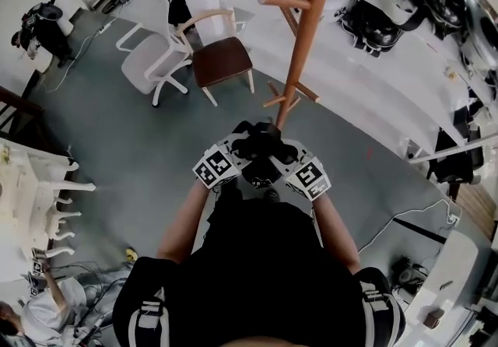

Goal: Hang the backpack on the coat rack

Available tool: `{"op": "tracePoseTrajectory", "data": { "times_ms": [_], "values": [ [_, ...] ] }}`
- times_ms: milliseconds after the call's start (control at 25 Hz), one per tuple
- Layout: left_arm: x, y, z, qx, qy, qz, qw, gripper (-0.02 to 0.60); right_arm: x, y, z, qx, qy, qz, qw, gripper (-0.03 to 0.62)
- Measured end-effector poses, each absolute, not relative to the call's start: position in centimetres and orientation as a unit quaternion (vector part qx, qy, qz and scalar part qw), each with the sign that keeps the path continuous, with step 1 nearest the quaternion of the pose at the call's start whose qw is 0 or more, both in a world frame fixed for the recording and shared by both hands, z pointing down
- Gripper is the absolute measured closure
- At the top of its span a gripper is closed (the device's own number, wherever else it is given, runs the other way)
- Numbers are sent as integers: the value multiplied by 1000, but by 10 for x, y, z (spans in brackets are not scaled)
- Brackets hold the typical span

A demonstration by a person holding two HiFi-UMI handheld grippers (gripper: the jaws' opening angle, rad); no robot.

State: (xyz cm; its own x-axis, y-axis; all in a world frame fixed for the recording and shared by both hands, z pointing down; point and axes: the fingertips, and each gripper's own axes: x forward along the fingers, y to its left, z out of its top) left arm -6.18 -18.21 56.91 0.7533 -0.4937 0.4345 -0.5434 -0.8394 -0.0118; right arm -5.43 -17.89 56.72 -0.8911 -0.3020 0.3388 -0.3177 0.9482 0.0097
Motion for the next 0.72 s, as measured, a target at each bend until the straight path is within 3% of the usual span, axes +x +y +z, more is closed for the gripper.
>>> {"op": "tracePoseTrajectory", "data": {
  "times_ms": [720],
  "values": [
    [-101,-251,609,955,-157,243,65,483,-93,-246,598,268,-940,91,192,485]
  ]
}}
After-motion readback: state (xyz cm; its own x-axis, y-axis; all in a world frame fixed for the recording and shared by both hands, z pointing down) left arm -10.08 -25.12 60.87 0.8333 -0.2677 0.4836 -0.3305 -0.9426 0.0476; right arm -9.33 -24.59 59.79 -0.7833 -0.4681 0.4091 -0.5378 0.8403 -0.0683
